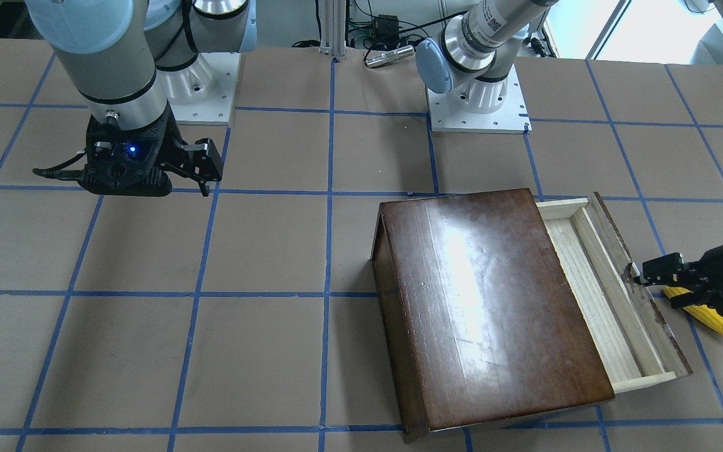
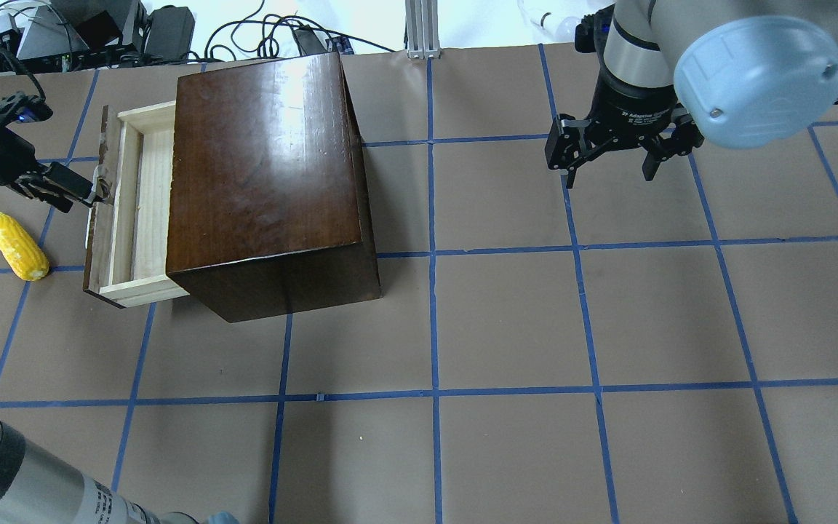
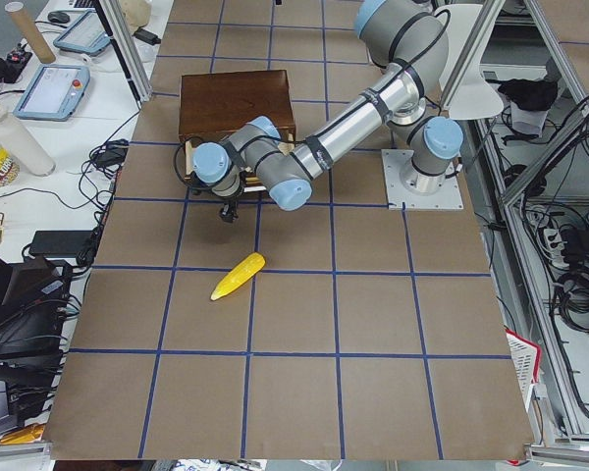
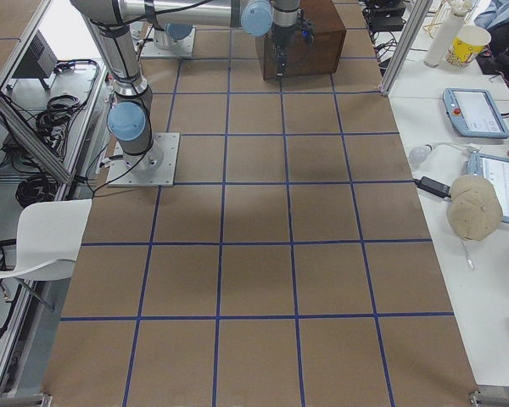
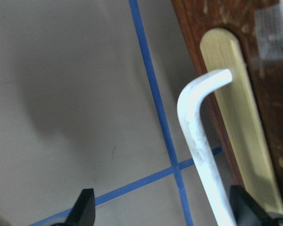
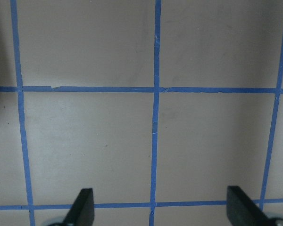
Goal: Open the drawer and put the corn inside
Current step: 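Release the handle and move the left gripper over the yellow corn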
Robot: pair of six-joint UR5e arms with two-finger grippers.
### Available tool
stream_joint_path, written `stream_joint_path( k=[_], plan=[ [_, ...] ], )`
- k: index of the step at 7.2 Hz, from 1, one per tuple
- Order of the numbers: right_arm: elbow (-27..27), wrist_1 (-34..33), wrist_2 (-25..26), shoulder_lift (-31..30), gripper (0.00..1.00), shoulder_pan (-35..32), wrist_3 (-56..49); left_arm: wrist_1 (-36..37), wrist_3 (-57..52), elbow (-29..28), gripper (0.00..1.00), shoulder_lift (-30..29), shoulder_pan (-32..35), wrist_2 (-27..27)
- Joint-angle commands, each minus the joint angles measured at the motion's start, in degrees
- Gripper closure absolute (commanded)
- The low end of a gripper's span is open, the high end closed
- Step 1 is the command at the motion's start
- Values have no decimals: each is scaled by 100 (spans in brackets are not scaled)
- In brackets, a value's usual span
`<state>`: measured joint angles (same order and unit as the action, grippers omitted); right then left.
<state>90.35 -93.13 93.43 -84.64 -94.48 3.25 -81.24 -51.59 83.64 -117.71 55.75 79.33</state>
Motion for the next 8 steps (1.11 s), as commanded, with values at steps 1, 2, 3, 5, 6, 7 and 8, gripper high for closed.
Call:
stream_joint_path(
  k=[1,2,3,5,6,7,8],
  plan=[
    [0,5,0,0,0,0,0,-76,-53,-50,0,72,-73,48],
    [0,5,0,0,0,0,0,-137,16,-58,0,168,-291,57],
    [0,-3,0,0,0,0,0,-138,226,-154,0,230,-424,57],
    [0,-3,0,0,0,0,0,-112,500,-435,0,310,-590,100],
    [0,5,9,-9,0,0,0,185,988,-454,0,293,-757,327],
    [0,-3,0,0,0,0,0,797,1445,-410,0,223,-776,756],
    [0,-3,9,0,0,0,0,855,1632,-393,0,144,-776,760]
  ],
)
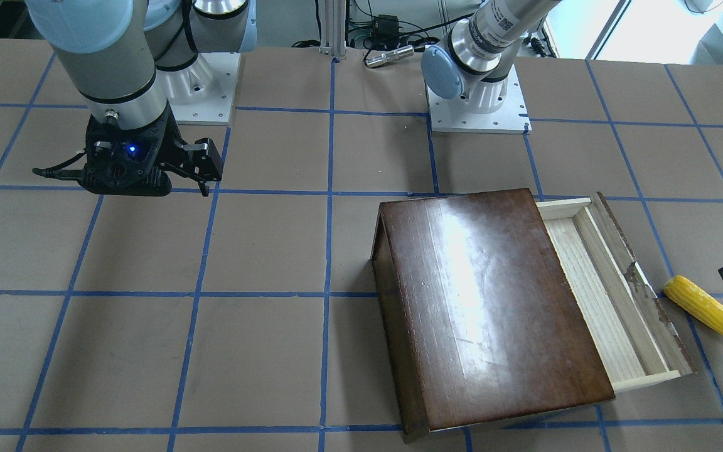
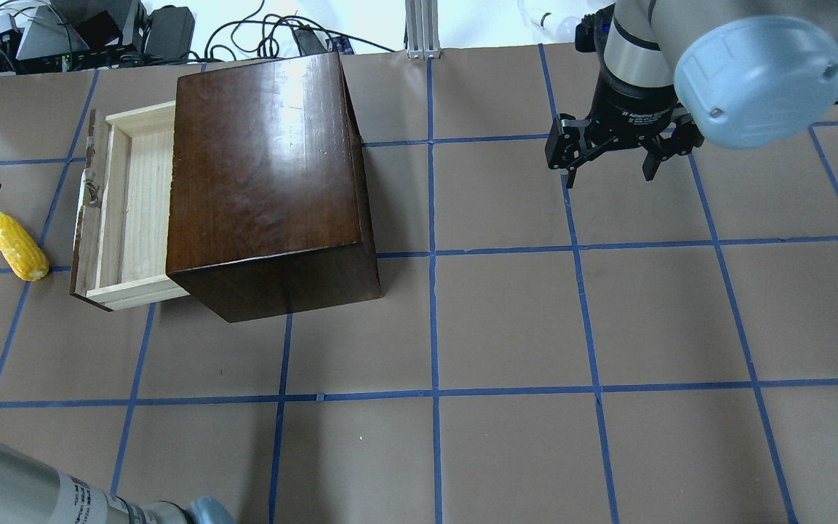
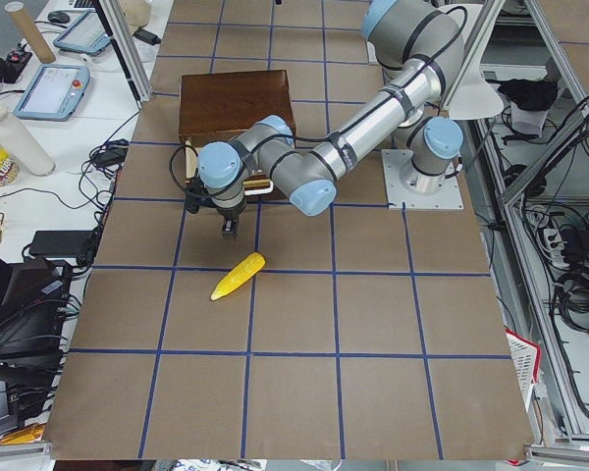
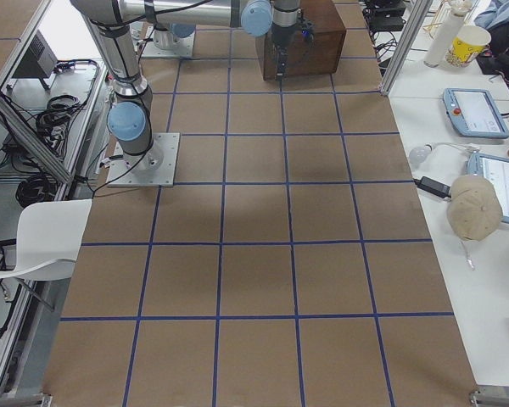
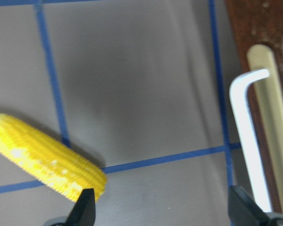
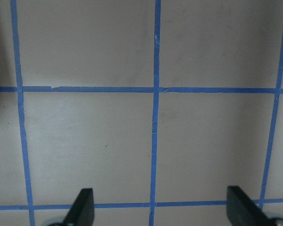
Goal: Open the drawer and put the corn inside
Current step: 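Release the handle and move the left gripper over the yellow corn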
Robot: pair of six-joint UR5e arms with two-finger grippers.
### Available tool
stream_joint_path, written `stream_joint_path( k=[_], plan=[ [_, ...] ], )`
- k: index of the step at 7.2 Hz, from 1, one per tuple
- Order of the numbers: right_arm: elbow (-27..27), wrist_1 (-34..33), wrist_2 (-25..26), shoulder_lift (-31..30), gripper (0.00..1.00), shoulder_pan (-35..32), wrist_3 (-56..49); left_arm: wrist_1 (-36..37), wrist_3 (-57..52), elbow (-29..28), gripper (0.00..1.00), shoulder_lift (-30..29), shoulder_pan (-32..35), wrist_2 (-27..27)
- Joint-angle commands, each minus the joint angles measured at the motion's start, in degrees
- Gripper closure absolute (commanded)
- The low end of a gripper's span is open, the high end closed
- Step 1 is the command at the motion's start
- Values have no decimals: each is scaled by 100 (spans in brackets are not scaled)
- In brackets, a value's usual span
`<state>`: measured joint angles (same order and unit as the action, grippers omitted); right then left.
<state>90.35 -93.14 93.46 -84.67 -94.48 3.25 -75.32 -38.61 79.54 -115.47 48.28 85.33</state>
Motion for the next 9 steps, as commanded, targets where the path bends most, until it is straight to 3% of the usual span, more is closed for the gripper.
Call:
stream_joint_path(
  k=[1,2,5,9],
  plan=[
    [0,6,-4,3,0,0,0,264,1068,44,0,-125,-30,203],
    [0,-2,-4,-6,0,0,0,264,1876,88,0,-195,-30,186],
    [0,7,-4,3,0,0,0,290,2558,106,0,-537,-30,282],
    [0,-2,-4,3,0,0,0,482,2842,106,1,-1021,-30,606]
  ],
)
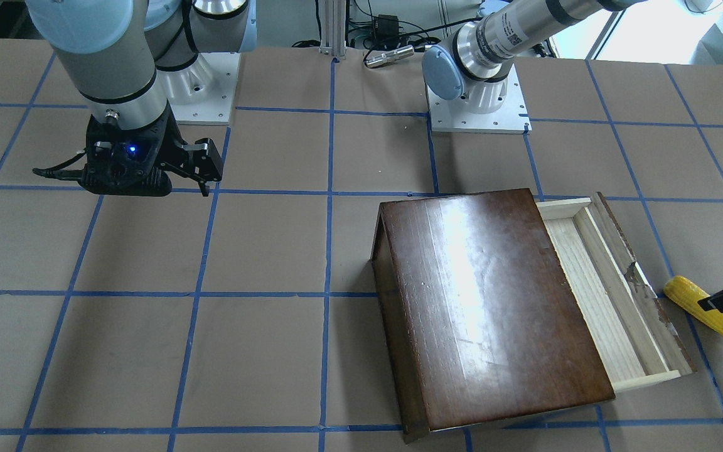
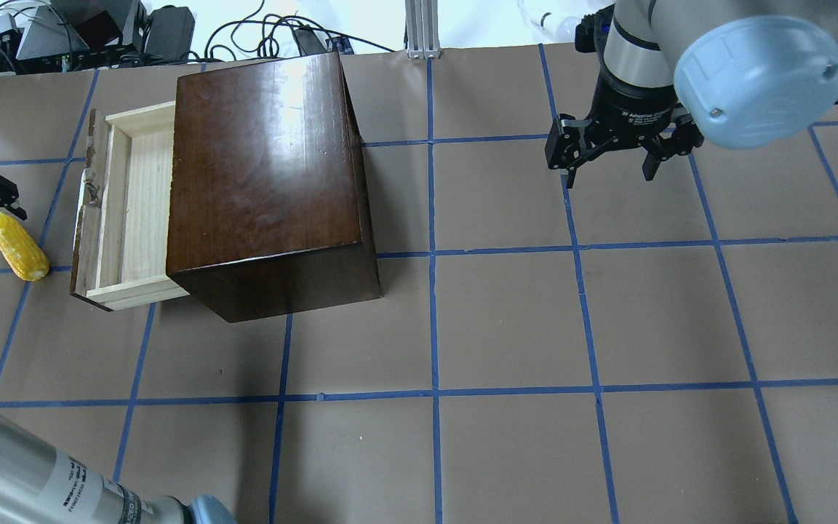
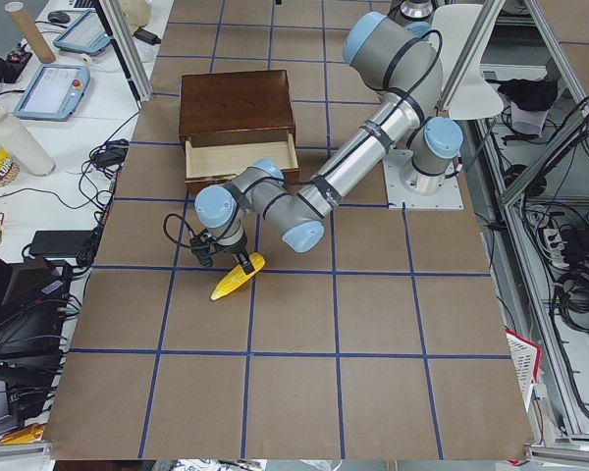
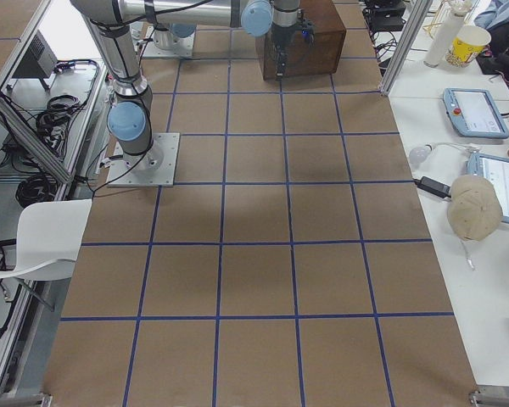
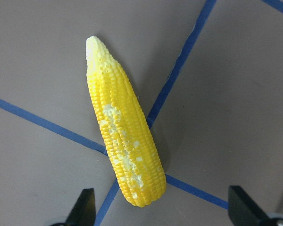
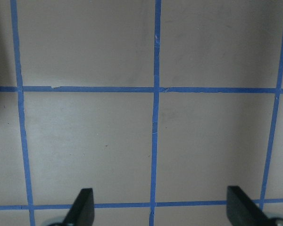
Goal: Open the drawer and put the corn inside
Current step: 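Lower the left gripper and grasp the yellow corn cob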
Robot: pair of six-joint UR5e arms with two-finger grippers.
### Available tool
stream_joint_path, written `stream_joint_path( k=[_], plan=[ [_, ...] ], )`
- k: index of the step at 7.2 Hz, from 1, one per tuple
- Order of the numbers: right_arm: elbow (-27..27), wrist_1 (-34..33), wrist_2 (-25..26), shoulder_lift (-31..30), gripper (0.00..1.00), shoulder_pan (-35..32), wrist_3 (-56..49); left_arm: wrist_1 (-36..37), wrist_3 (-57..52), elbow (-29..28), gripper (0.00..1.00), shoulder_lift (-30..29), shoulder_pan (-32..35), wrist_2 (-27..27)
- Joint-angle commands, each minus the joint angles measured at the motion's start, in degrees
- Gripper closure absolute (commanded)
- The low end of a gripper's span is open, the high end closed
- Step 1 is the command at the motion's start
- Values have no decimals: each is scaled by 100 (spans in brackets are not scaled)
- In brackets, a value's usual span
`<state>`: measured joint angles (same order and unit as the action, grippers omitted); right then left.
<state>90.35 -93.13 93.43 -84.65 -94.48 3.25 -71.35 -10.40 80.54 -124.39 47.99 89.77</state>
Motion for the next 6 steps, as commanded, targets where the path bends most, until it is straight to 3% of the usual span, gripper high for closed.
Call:
stream_joint_path(
  k=[1,4,5,6],
  plan=[
    [0,-3,0,-7,0,0,0,199,56,-30,1,-225,0,277],
    [0,-3,0,-7,0,0,0,218,135,-74,3,-445,0,278],
    [0,-3,0,-7,0,0,0,261,231,-74,9,-498,0,278],
    [0,6,0,1,0,0,0,270,232,-74,25,-533,0,287]
  ],
)
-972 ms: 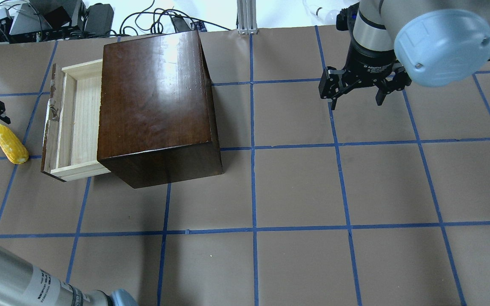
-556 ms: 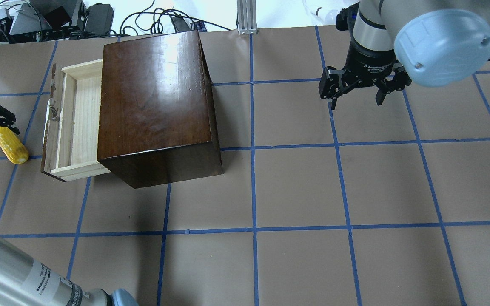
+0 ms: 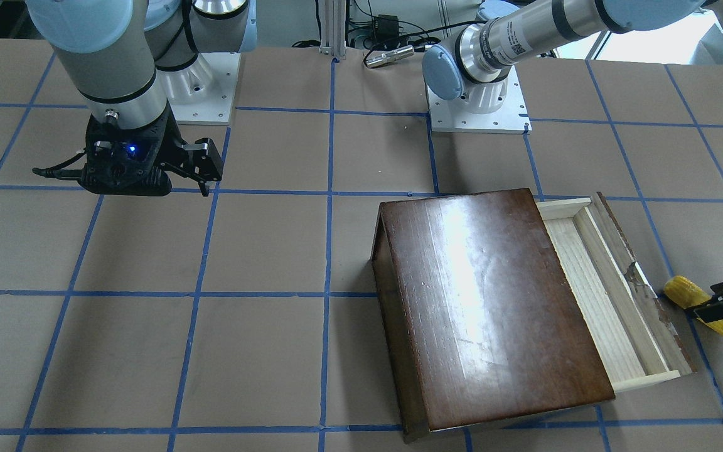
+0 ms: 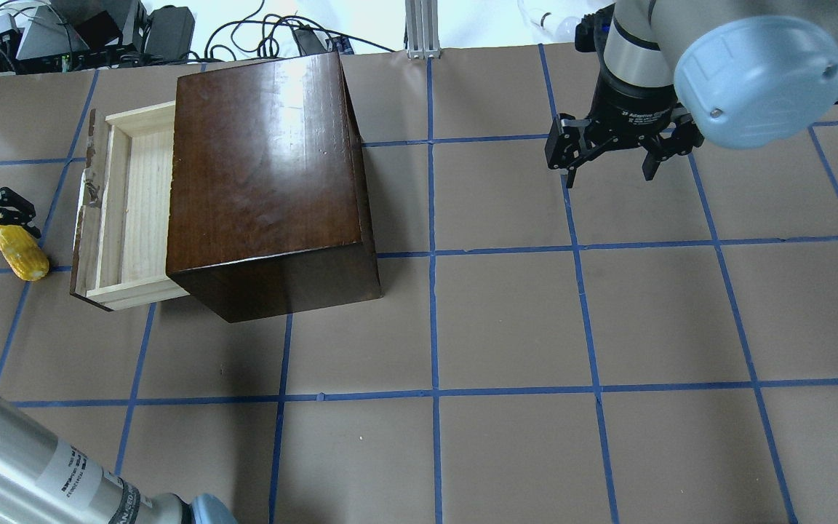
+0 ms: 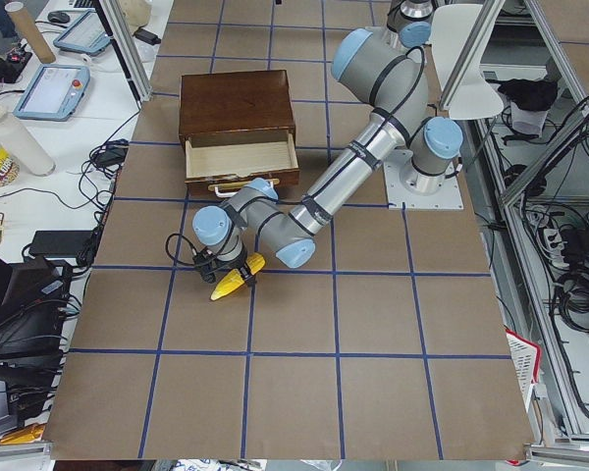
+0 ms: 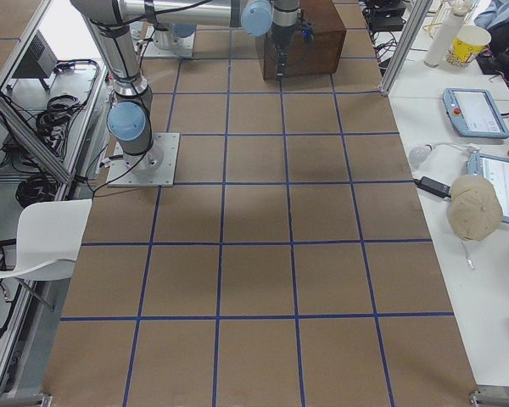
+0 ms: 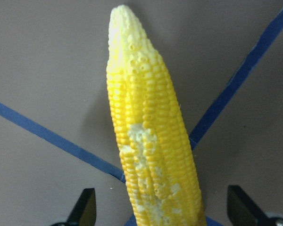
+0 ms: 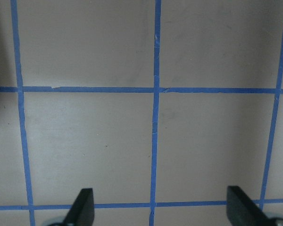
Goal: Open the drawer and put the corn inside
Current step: 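Lower the left gripper and grasp the yellow corn cob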
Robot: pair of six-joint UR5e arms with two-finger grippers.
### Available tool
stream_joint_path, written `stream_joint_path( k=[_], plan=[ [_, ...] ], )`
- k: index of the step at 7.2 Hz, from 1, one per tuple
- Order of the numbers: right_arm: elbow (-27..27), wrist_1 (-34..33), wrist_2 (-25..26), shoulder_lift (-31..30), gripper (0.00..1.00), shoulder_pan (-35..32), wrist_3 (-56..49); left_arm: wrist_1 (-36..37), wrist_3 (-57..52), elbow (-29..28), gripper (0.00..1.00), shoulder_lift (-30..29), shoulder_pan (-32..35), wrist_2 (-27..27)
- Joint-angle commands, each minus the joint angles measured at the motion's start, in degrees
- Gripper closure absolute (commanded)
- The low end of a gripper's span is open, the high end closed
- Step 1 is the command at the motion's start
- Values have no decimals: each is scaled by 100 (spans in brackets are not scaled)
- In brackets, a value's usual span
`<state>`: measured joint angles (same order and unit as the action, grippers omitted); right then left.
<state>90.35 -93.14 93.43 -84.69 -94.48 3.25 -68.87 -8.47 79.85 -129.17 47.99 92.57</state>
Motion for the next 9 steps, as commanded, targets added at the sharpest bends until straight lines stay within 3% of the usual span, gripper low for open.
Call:
stream_joint_path(
  k=[1,2,4,6,9],
  plan=[
    [0,7,0,5,0,0,0,22,39,-22,66,-56,0,41],
    [0,7,0,-3,0,0,0,14,-48,-31,100,-30,0,33],
    [0,7,0,5,0,0,0,-135,-110,-119,100,110,0,243],
    [0,-2,0,5,0,0,0,-398,-844,-206,100,408,26,244],
    [0,7,-9,5,0,0,0,-2028,-1435,-968,100,1163,97,226]
  ],
)
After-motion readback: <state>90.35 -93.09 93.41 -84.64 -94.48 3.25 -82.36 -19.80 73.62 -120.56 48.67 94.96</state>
